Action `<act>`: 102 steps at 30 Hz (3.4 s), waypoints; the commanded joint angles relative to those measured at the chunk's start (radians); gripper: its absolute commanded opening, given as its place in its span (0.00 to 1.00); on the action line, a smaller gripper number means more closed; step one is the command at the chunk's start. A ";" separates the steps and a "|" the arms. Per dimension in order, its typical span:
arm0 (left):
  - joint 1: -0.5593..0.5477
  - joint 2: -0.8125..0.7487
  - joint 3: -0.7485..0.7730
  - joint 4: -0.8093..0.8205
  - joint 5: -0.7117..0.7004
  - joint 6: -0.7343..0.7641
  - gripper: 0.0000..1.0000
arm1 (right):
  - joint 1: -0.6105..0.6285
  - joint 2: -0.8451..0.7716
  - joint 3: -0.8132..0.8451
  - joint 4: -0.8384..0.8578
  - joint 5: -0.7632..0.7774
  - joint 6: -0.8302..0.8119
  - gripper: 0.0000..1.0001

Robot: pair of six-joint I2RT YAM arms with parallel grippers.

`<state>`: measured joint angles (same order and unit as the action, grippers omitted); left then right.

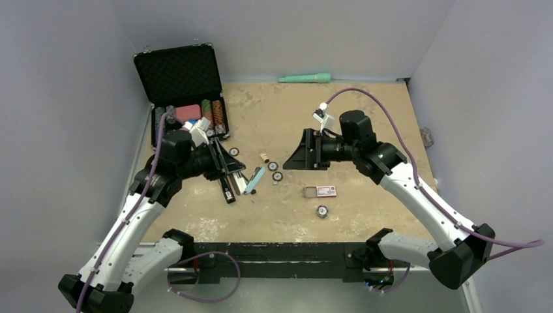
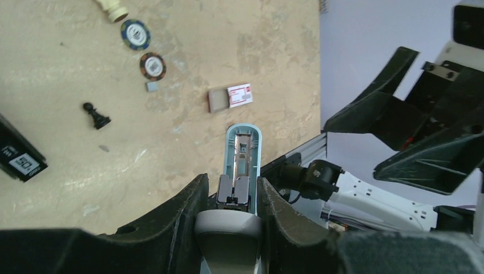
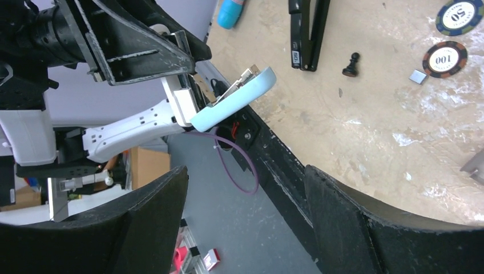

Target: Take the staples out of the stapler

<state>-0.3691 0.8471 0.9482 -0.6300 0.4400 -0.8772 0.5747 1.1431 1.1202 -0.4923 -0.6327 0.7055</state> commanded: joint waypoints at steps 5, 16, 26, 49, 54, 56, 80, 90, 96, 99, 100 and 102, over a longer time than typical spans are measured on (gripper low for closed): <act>0.002 0.035 -0.079 -0.065 -0.010 0.070 0.00 | -0.004 -0.031 -0.033 -0.021 0.055 -0.028 0.78; -0.005 0.248 -0.119 -0.035 0.083 0.096 0.00 | -0.003 0.029 -0.067 0.042 0.048 0.009 0.76; -0.098 0.442 -0.013 -0.014 0.049 0.086 0.00 | -0.004 0.116 -0.143 0.198 0.019 0.182 0.68; -0.104 0.612 0.138 -0.025 0.068 0.120 0.00 | 0.051 0.463 0.018 0.172 0.062 0.105 0.03; -0.105 0.625 0.160 -0.024 0.057 0.116 0.00 | 0.075 0.489 0.021 0.157 0.058 0.091 0.00; -0.105 0.627 0.167 -0.026 0.051 0.115 0.00 | 0.087 0.505 0.039 0.139 0.061 0.079 0.00; -0.105 0.645 0.182 0.011 0.071 0.072 0.00 | 0.131 0.554 0.040 0.093 0.100 0.000 0.00; -0.105 0.631 0.201 -0.003 0.075 0.077 0.00 | 0.133 0.584 0.066 0.079 0.116 -0.029 0.00; -0.104 0.627 0.210 -0.025 0.068 0.091 0.00 | 0.133 0.598 0.062 0.082 0.116 -0.038 0.00; -0.105 0.631 0.215 -0.024 0.068 0.089 0.00 | 0.133 0.597 0.064 0.082 0.116 -0.042 0.00; -0.105 0.632 0.218 -0.026 0.066 0.089 0.00 | 0.135 0.598 0.064 0.081 0.117 -0.044 0.00; -0.104 0.633 0.228 -0.033 0.061 0.091 0.00 | 0.135 0.597 0.060 0.076 0.119 -0.049 0.00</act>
<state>-0.4728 1.4929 1.1069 -0.6800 0.4797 -0.7910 0.7013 1.7435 1.1572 -0.3927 -0.5331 0.6918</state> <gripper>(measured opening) 0.386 0.006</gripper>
